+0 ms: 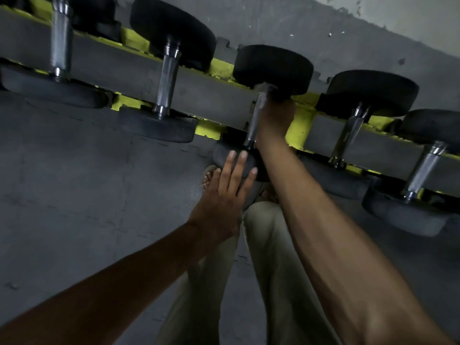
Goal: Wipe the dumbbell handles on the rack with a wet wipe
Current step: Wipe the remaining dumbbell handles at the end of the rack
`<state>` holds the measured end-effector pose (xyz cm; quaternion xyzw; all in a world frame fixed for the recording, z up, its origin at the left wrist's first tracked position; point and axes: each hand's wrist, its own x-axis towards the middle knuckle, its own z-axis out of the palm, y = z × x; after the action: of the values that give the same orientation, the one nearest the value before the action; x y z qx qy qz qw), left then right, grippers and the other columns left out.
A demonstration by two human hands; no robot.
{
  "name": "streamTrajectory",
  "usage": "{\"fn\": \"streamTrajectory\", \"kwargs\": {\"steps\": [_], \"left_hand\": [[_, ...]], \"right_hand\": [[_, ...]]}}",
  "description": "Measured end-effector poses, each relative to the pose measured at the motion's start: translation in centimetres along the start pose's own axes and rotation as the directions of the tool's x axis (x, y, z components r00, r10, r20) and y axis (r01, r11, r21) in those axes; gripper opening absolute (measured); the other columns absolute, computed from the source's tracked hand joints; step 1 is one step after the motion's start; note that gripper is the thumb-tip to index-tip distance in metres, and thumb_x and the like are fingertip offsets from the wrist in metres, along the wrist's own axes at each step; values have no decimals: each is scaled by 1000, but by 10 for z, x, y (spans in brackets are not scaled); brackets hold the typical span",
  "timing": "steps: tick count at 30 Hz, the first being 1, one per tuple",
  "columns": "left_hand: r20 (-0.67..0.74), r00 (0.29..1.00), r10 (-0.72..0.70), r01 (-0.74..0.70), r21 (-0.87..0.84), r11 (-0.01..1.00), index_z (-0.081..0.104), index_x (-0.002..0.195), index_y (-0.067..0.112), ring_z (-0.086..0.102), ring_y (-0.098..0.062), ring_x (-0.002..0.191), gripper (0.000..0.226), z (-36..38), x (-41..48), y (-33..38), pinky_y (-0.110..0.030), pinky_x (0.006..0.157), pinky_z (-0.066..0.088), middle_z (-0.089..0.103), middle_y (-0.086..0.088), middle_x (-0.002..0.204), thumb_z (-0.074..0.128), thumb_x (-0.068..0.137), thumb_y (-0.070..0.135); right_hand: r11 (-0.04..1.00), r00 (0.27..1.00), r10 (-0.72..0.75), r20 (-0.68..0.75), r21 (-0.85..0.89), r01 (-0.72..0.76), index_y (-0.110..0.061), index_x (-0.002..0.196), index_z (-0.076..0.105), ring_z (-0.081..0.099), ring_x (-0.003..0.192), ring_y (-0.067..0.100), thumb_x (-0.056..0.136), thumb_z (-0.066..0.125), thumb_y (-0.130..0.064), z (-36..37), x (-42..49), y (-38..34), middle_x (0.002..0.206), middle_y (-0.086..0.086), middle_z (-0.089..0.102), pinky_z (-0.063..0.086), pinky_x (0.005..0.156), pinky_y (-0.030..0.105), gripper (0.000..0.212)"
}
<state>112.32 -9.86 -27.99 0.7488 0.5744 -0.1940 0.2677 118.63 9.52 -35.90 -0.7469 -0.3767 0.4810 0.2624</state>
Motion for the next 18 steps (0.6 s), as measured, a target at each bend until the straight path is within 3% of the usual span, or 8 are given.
{"fn": "streamTrajectory", "kwargs": {"steps": [2,3,6,10,14,18], "left_hand": [[10,1000,0,1,-9,1000,-29,158,2,-19,-56,152,92,0,-1,0,-60,126,18,-34,-37,159,21,94,46],[9,1000,1,-1,-6,1000,-29,158,2,-20,-56,152,95,2,0,0,-60,126,18,-35,-37,159,28,96,47],[5,1000,0,0,6,1000,-30,158,3,-20,-55,153,109,7,0,-1,-60,126,19,-36,-36,159,47,98,53],[-9,1000,-1,1,12,1000,-31,157,2,-19,-55,153,116,8,0,-1,-59,125,22,-35,-36,160,51,96,57],[-11,1000,4,-4,6,1000,-30,158,3,-20,-55,153,113,6,-1,-1,-60,125,21,-36,-36,159,49,96,55],[-20,1000,-6,6,3,1000,-29,158,3,-21,-55,153,110,6,-1,-1,-60,124,22,-38,-36,158,49,97,49]], "right_hand": [[918,959,-282,-19,-295,265,-5,117,72,65,113,30,98,59,-19,2,-15,6,119,15,72,48,93,35,27],[856,935,-353,-13,-409,317,-6,117,71,65,111,31,97,60,-18,0,-18,10,117,14,72,46,90,34,26],[752,906,-421,-33,-572,328,-4,114,69,66,104,35,100,55,-18,-10,-15,14,109,16,72,43,78,37,25],[627,814,-578,-59,-671,396,-7,107,71,68,88,35,94,57,-15,-12,-20,12,95,15,72,44,62,34,21],[427,749,-648,139,-748,508,-16,115,69,64,101,29,93,56,-19,-23,-23,12,123,8,64,37,61,29,26],[164,637,-640,430,-734,659,-7,134,58,60,100,33,92,55,-16,-49,-13,20,137,12,58,48,51,37,43]]}}
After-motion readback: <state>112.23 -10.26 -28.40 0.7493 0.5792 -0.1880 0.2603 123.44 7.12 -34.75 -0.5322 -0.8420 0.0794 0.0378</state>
